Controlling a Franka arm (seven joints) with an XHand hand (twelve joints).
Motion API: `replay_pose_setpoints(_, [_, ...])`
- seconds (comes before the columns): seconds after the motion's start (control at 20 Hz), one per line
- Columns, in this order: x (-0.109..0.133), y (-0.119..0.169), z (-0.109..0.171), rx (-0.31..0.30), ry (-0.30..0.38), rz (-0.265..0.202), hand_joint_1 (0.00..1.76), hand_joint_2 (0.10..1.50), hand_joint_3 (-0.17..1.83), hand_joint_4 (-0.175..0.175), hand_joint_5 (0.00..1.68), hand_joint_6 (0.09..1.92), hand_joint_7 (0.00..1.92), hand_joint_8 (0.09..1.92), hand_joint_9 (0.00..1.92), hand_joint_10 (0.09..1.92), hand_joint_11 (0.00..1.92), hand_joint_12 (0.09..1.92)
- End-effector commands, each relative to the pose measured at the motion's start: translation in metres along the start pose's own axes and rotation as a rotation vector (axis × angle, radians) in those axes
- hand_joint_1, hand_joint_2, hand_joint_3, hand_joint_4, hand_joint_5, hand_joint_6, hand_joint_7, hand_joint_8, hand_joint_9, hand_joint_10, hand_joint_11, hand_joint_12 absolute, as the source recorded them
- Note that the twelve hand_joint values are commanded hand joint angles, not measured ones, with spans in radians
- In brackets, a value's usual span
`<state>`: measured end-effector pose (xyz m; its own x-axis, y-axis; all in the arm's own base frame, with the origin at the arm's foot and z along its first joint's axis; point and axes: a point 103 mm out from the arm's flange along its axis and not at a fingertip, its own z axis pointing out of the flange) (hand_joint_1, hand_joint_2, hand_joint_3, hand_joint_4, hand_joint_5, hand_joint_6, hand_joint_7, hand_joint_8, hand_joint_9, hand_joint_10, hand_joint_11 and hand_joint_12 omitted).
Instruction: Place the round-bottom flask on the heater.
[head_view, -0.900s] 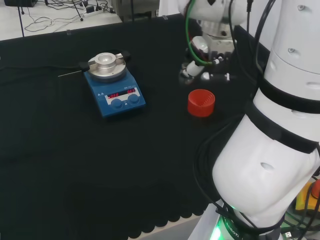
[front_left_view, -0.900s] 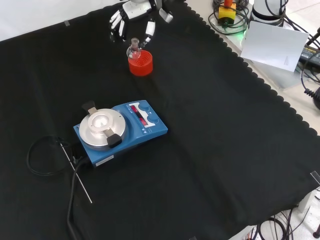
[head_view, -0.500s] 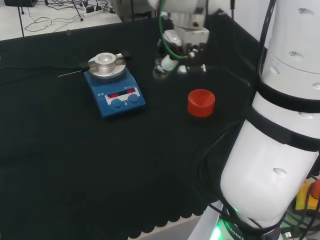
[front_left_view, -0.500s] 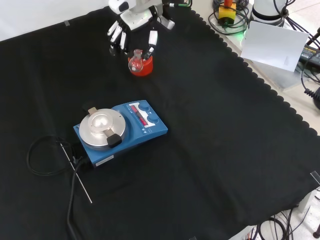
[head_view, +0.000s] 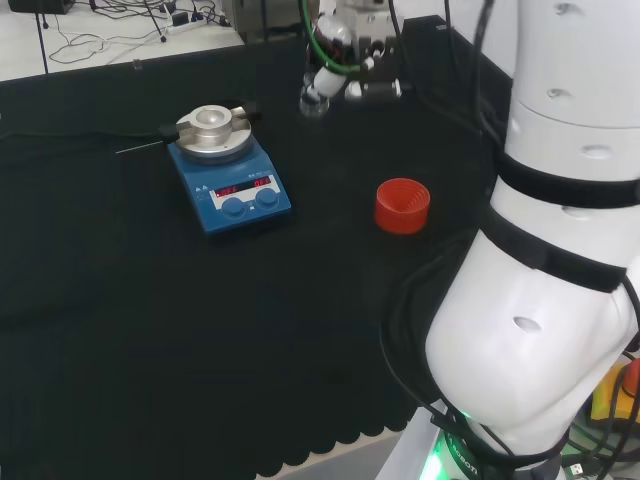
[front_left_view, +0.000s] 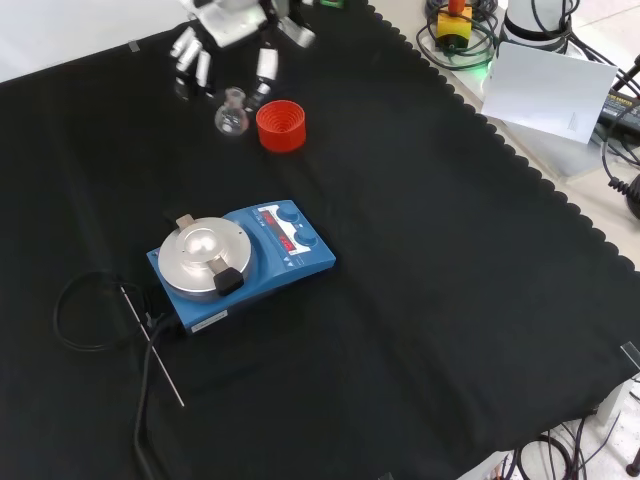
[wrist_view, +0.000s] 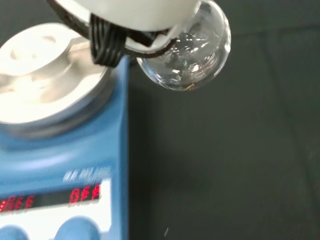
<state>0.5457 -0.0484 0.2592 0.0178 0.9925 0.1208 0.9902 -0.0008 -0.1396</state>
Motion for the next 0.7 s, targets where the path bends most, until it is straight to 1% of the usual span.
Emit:
replay_pose_setpoints(0.05, [0.008, 0.047, -0.011, 0.054, 0.011, -0.020, 1.12, 0.64, 0.84, 0.027, 1.12, 1.02, 0.45, 0.68, 0.67, 0.58, 0.42, 1.32])
replay_pose_setpoints(0.3, [0.018, 0.060, -0.011, 0.060, 0.011, -0.045, 1.12, 0.64, 0.84, 0.029, 1.12, 1.03, 0.45, 0.68, 0.67, 0.58, 0.42, 1.32])
replay_pose_setpoints(0.7, [0.038, 0.068, -0.005, 0.070, 0.012, -0.076, 1.12, 0.64, 0.85, 0.030, 1.12, 1.03, 0.45, 0.69, 0.67, 0.58, 0.42, 1.32])
